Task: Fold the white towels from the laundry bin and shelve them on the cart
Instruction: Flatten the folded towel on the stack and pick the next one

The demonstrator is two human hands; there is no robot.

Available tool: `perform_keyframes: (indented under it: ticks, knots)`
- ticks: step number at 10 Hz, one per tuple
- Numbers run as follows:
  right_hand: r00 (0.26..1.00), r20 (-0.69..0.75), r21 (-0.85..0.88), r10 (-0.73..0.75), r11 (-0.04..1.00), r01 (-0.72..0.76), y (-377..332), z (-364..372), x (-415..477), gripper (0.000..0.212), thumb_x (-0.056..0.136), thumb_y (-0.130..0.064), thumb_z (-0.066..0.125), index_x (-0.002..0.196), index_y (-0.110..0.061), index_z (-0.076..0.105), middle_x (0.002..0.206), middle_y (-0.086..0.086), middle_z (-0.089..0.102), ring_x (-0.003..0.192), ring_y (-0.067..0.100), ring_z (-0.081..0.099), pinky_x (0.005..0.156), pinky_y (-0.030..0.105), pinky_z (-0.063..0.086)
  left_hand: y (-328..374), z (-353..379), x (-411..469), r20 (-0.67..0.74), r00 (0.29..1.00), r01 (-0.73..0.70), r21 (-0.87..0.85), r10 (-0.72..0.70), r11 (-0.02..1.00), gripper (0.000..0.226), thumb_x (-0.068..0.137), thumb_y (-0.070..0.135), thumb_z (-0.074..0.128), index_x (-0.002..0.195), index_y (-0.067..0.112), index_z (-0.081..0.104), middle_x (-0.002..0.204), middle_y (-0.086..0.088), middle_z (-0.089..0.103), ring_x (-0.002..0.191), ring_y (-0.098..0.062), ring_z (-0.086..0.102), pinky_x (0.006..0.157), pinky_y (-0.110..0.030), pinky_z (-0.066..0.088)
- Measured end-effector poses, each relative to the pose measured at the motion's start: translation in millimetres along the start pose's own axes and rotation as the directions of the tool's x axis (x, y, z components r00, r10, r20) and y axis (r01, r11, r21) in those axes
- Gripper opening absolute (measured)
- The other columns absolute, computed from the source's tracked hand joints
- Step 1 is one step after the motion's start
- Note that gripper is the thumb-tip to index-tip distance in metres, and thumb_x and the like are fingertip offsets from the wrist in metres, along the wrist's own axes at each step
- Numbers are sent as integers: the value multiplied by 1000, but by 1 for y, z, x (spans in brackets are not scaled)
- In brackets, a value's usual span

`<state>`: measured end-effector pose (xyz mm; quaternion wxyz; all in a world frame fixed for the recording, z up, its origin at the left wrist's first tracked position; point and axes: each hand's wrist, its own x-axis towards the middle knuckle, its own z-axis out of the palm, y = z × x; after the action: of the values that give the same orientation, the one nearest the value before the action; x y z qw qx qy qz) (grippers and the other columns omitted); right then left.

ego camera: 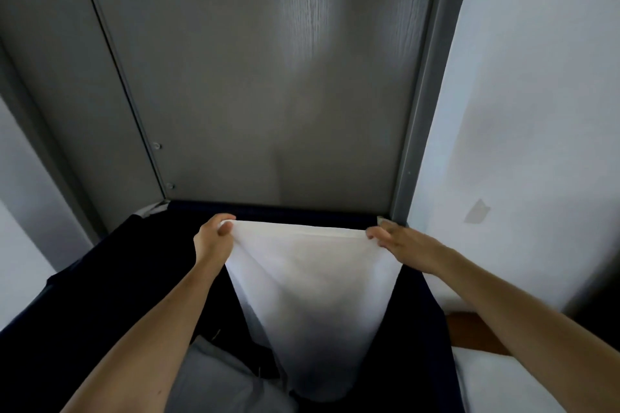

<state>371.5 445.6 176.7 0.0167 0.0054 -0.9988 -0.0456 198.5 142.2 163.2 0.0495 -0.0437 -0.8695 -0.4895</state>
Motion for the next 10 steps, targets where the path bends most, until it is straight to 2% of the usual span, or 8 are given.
perform_keyframes:
  ticks: [2,3,5,6,7,8,9,10]
  knots:
    - [991,135,-115,-17,993,32,7,13,-7,67,94,3,39,150,-23,13,147,15,27,133,27,33,109,31,30,0,3,-4,-3,1000,22,-49,-22,999,24,97,13,43,107,16,65,97,-7,62,84,-21,52,71,-26,36]
    - [992,127,-93,-22,995,34,16,30,-10,47,93,0,41,138,-13,42,131,13,46,128,30,39,106,32,30,-2,3,-6,12,1000,-1,-30,1,1000,24,97,13,43,106,17,65,101,-8,64,86,-21,53,72,-26,37]
    - [998,66,-104,-12,994,19,18,47,-14,26,92,-7,44,109,-7,64,113,11,60,111,26,52,99,28,36,-3,-2,-9,111,990,-98,134,83,986,24,97,11,42,109,10,63,105,-12,64,97,-27,56,75,-25,37]
    - [997,-25,-109,-70,992,67,19,46,-10,28,88,-17,45,80,-9,70,84,7,67,87,24,64,98,36,46,-9,-7,-4,161,981,-140,222,105,965,24,96,8,42,112,2,59,111,-17,61,103,-31,55,79,-28,38]
    - [992,-48,-122,-115,987,108,20,50,-5,30,76,-20,42,51,-12,56,57,2,58,54,20,60,66,31,57,-14,-12,-2,264,956,-210,329,124,921,21,94,1,40,111,0,52,116,-17,53,102,-32,54,79,-31,38]
    - [997,-64,-19,-46,999,45,1,33,-7,17,85,-15,47,69,-13,53,88,8,64,78,22,61,79,33,51,-22,-13,-4,286,953,-217,420,98,881,24,93,-3,36,115,1,45,102,-4,49,99,-25,56,72,-23,39]
    - [992,-53,55,110,993,-107,-3,24,-1,6,93,-13,48,96,-8,45,121,15,56,97,22,56,84,29,41,-26,-15,-2,243,962,-217,406,124,888,28,100,12,29,117,2,48,77,9,36,99,-30,53,87,-37,42]
    - [999,0,-80,47,996,-47,-2,13,7,33,96,-9,41,128,-7,46,133,16,49,122,28,47,99,30,38,-25,-15,-3,263,949,-280,449,175,849,33,102,16,25,121,1,47,94,-9,49,109,-37,51,93,-44,42]
